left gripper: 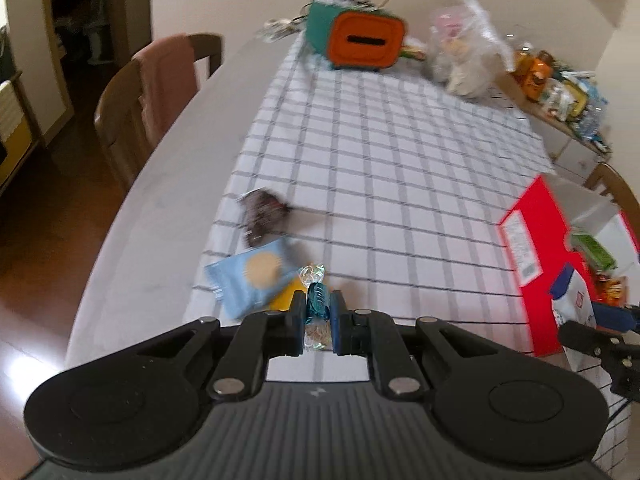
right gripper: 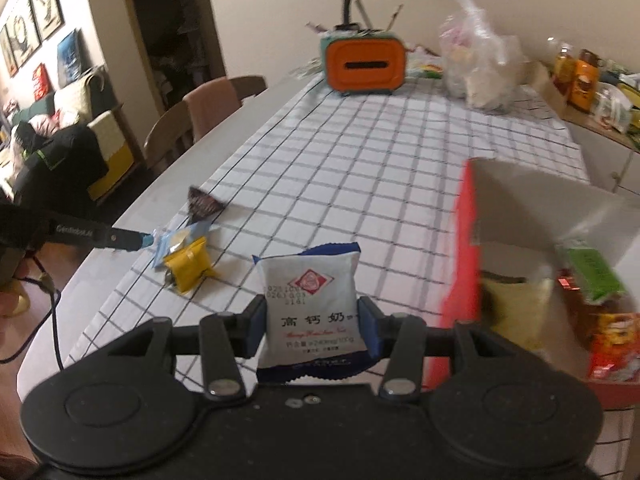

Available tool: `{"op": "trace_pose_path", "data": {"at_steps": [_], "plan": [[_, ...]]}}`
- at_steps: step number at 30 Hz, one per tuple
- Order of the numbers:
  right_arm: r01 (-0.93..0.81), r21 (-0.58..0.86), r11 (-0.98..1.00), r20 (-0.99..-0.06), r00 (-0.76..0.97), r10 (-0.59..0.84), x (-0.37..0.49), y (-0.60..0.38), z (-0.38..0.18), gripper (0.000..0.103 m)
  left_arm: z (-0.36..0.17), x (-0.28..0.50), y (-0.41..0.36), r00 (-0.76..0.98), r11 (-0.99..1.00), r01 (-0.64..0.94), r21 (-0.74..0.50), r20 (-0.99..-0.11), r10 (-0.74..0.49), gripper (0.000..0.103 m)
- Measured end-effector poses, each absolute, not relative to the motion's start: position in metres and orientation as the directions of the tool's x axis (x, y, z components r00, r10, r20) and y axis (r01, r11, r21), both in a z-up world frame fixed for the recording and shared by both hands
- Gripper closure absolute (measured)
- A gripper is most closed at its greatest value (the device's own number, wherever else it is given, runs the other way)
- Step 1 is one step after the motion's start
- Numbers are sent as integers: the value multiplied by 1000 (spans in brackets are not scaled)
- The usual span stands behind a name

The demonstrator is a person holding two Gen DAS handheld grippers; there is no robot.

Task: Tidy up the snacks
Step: 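Carry the teal candy and white milk-tablet bag with both grippers into the box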

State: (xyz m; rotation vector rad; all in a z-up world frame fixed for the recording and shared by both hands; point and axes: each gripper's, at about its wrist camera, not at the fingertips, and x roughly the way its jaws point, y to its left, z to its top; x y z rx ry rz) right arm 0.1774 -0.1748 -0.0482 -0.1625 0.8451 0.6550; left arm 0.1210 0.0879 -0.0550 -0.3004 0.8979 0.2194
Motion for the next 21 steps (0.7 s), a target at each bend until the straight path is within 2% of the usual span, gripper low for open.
{"op": "trace_pose_path", "data": {"at_steps": [11, 21], "plan": [[-511, 84, 856, -721, 562, 406, 216, -259, -24, 56, -13, 164, -21, 677, 974, -168, -150, -736, 3, 91], [-410, 45, 911, -747, 592, 303, 257, -334, -25, 56, -11, 212, -116, 681, 992, -52, -119, -730, -52, 91]]}}
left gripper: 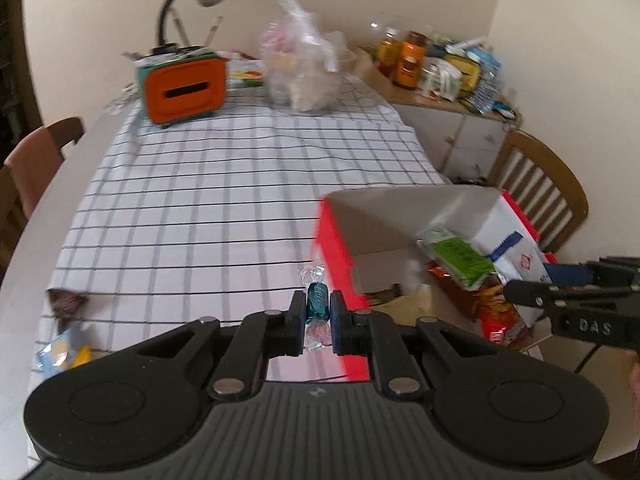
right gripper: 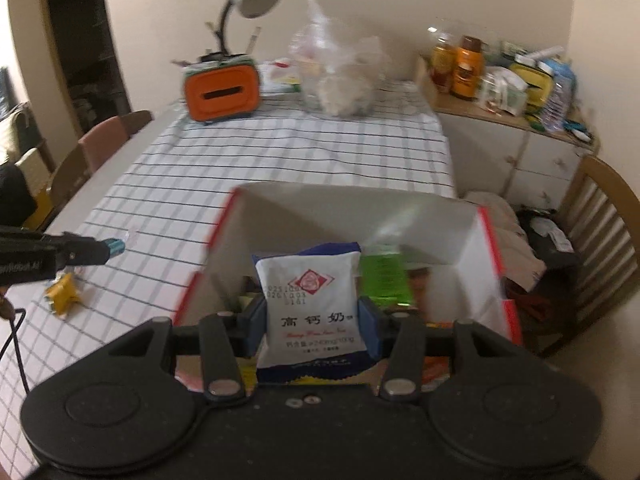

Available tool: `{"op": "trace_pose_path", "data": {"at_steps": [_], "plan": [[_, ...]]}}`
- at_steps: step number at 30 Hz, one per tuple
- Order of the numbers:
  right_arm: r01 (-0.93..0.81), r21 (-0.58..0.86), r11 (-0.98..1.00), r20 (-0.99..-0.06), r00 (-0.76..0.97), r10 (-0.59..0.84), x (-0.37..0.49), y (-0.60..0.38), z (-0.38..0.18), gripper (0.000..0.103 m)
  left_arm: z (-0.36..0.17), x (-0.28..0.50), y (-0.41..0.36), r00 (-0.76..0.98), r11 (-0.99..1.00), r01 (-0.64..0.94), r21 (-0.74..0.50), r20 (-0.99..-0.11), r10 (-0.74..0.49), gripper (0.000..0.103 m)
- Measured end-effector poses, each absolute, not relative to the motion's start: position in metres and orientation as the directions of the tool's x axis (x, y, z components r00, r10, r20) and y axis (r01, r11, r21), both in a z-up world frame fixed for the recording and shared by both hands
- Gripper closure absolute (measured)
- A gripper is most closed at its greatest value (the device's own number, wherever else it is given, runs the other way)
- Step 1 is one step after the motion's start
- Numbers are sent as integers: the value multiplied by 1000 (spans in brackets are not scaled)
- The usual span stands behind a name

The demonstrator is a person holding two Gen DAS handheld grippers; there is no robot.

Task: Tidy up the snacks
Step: 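Carry the teal candy and white milk-tablet bag with both grippers into the box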

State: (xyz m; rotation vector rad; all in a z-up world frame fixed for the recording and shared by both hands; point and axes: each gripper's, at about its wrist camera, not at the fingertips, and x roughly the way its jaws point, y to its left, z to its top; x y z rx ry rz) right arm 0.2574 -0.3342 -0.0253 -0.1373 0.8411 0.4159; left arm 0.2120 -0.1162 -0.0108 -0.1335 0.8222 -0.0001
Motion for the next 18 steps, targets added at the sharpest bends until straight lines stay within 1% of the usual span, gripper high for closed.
{"op": "trace_pose_path", "data": {"at_steps": [5, 9, 18], "plan": [[-358, 20, 934, -762, 599, 246, 279, -360, -35, 55, -21, 233, -153, 656, 993, -14, -116, -751, -78, 91], [-335, 14, 942, -773, 594, 222, 296, -376, -44, 56, -31, 251, -176, 637, 996, 10, -90, -767, -76, 91], [-330, 5, 944, -806, 558, 199, 339, -383, -64, 56, -57, 288, -212, 587, 999, 29, -14, -809, -28, 91]]}}
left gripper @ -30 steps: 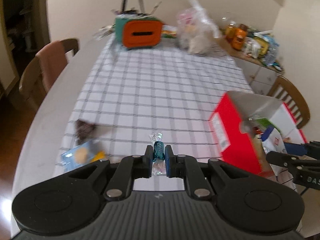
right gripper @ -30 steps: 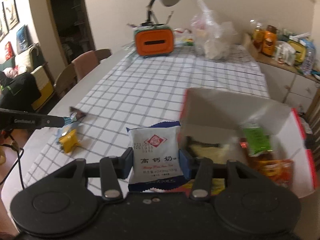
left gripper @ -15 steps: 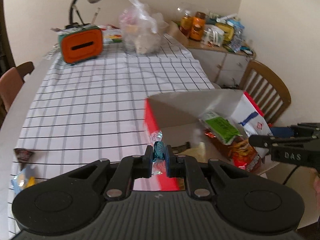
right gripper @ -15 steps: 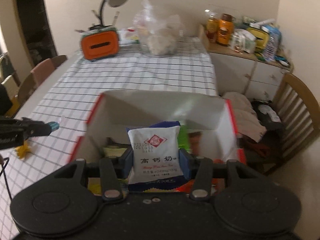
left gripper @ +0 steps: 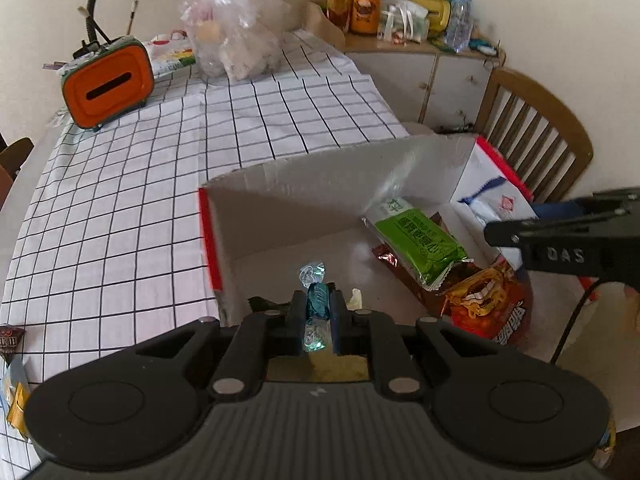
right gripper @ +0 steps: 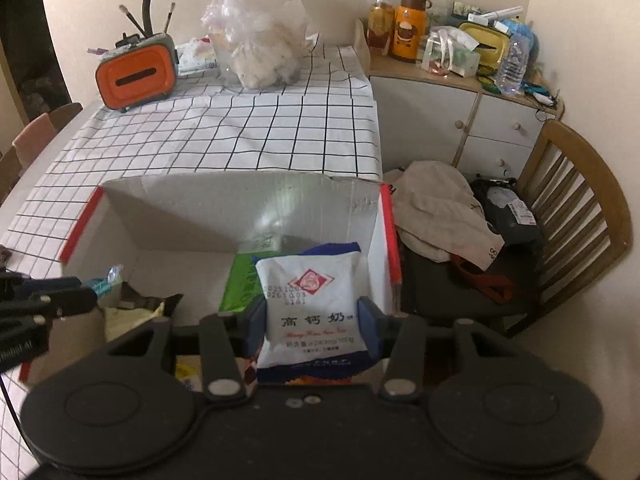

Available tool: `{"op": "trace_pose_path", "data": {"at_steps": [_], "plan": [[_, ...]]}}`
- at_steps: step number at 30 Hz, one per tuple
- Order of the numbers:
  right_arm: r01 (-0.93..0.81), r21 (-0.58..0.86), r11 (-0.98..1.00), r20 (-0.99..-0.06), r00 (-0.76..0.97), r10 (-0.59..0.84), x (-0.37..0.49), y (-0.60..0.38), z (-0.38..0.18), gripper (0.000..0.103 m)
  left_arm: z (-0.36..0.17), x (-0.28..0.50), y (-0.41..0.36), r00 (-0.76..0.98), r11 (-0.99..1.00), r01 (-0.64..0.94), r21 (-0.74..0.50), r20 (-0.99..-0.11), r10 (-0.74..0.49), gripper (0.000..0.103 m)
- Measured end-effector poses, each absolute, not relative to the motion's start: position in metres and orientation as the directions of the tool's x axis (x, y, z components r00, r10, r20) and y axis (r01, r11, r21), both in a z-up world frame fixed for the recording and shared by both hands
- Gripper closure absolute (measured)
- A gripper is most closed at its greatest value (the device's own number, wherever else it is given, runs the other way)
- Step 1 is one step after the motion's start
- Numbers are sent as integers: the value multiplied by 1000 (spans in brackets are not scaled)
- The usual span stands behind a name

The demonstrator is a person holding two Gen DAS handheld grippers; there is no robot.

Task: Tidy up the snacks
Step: 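Carry the teal candy and white milk-tablet bag with both grippers into the box, then open both grippers to release the candy and white bag in the box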

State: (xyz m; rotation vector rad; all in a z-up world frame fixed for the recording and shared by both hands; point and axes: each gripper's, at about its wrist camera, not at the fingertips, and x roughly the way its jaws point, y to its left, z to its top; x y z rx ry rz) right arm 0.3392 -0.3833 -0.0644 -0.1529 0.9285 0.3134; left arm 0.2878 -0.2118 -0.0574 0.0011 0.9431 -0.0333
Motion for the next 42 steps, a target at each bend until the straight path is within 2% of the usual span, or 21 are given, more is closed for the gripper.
{"op": "trace_pose_path", "data": {"at_steps": [6, 19, 26, 32, 38, 42], "plan": [[-362, -27, 932, -833, 523, 179, 355, -371, -79, 56, -69, 303, -227, 551, 998, 39, 50, -834, 20, 91], [-397, -34, 917, -843, 504, 187, 358, -367, -87, 55, -86, 317, -230, 461, 993, 57, 101, -885, 63, 91], [-415, -20, 910, -831, 514, 215, 348, -369, -78, 55, -81, 313, -226, 476, 994, 56, 89, -878, 52, 91], [-427, 33, 904, -805, 525, 278, 332, -376, -62, 54, -70, 302, -217, 500, 999, 34, 31, -866, 10, 91], [-443, 67, 894, -768, 549, 329, 311, -379, -43, 49, -52, 287, -211, 547, 999, 40, 3, -837, -19, 88], [-456, 75, 887, -745, 565, 354, 298, -376, -31, 47, -39, 272, -206, 580, 999, 45, -12, -814, -36, 83]]}}
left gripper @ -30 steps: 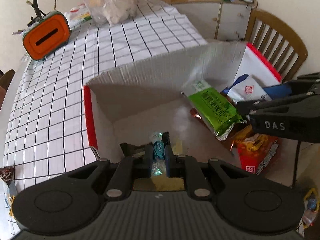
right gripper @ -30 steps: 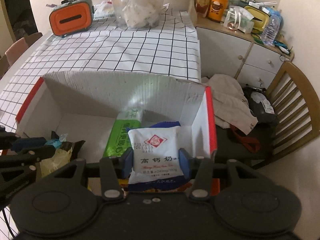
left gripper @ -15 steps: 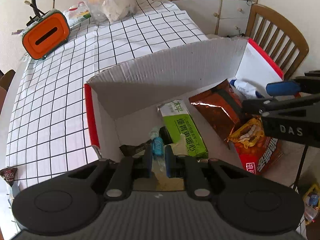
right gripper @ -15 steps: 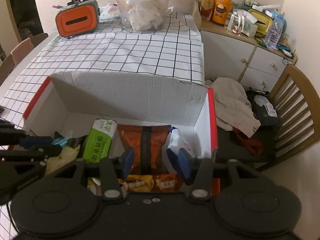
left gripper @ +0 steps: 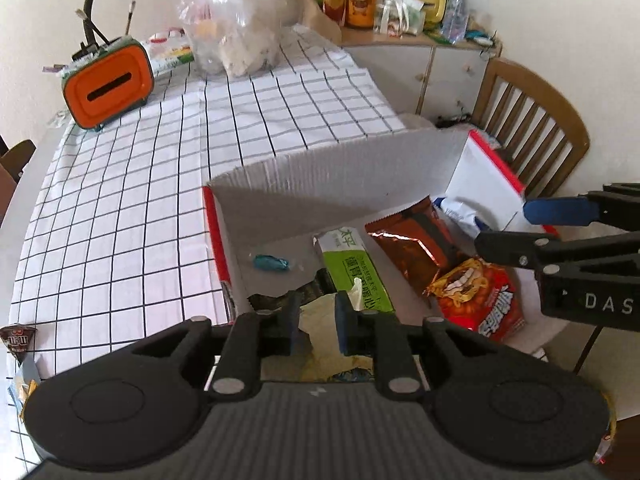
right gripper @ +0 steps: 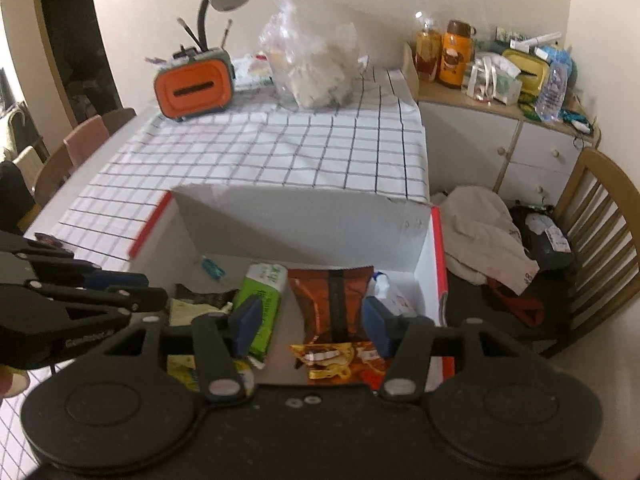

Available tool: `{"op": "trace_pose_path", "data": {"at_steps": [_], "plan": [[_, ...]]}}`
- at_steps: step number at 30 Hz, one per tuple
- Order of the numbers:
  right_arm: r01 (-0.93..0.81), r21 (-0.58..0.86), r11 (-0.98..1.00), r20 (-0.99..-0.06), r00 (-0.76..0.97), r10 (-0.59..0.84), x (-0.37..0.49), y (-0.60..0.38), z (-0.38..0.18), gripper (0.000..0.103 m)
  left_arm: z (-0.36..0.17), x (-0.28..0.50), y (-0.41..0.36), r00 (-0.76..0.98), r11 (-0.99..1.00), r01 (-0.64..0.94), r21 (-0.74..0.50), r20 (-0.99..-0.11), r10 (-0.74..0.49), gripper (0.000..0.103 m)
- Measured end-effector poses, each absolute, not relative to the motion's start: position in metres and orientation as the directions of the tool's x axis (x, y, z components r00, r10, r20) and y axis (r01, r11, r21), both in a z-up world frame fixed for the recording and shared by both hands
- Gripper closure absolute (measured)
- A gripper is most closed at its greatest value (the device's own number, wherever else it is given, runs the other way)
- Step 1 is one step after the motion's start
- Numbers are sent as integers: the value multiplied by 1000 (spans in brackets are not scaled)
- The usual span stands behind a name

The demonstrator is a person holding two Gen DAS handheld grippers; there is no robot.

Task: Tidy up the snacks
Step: 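Open both grippers to release the candy and white bag in the box, then move both grippers back to the remaining snacks on the table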

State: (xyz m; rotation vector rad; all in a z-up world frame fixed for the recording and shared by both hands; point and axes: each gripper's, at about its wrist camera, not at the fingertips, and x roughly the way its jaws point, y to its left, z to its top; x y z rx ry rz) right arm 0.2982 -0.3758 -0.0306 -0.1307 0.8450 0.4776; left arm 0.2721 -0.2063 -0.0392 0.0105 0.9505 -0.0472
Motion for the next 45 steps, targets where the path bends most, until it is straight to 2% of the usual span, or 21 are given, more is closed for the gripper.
{"op": "trace_pose_path", "data": {"at_steps": [6, 9, 11, 13, 18, 20, 21, 22, 25, 29, 33, 45], "plan": [[-467, 86, 880, -724, 577, 377, 280, -367, -16, 45, -24, 253, -191, 620, 999, 44, -30, -783, -51, 72], [-470, 102, 877, -720, 574, 391, 273, -361, -11, 45, -18, 244, -181, 634, 998, 43, -42, -771, -60, 70], [-474, 103, 874, -714, 577, 397, 266, -354, -8, 45, -13, 237, -172, 646, 998, 42, -50, -761, -65, 63], [-481, 102, 871, -707, 581, 403, 260, -347, -4, 45, -8, 230, -164, 663, 998, 38, -55, -746, -67, 47], [-498, 101, 862, -695, 584, 419, 245, -327, 2, 43, 0, 212, -139, 693, 997, 32, -65, -718, -69, 41], [-510, 102, 854, -690, 582, 430, 239, -318, 3, 33, 2, 204, -129, 703, 998, 27, -63, -708, -64, 36], [-514, 100, 852, -682, 588, 435, 235, -313, 4, 18, 3, 200, -122, 710, 998, 25, -60, -701, -60, 33], [-519, 96, 849, -672, 596, 440, 230, -308, 5, 9, 4, 196, -116, 716, 998, 23, -55, -696, -55, 31], [-544, 75, 836, -661, 600, 449, 219, -291, 7, 9, 4, 184, -97, 730, 999, 18, -36, -683, -38, 26], [-580, 74, 811, -660, 581, 476, 208, -266, 3, 7, 2, 168, -68, 741, 1000, 5, -22, -672, -19, 21], [-615, 83, 784, -656, 558, 508, 197, -238, -1, 0, -2, 153, -34, 746, 999, -17, -32, -666, -8, 19], [-703, 87, 706, -700, 461, 545, 183, -140, -36, 0, -40, 109, 70, 725, 990, -139, 12, -680, 110, 18]]}}
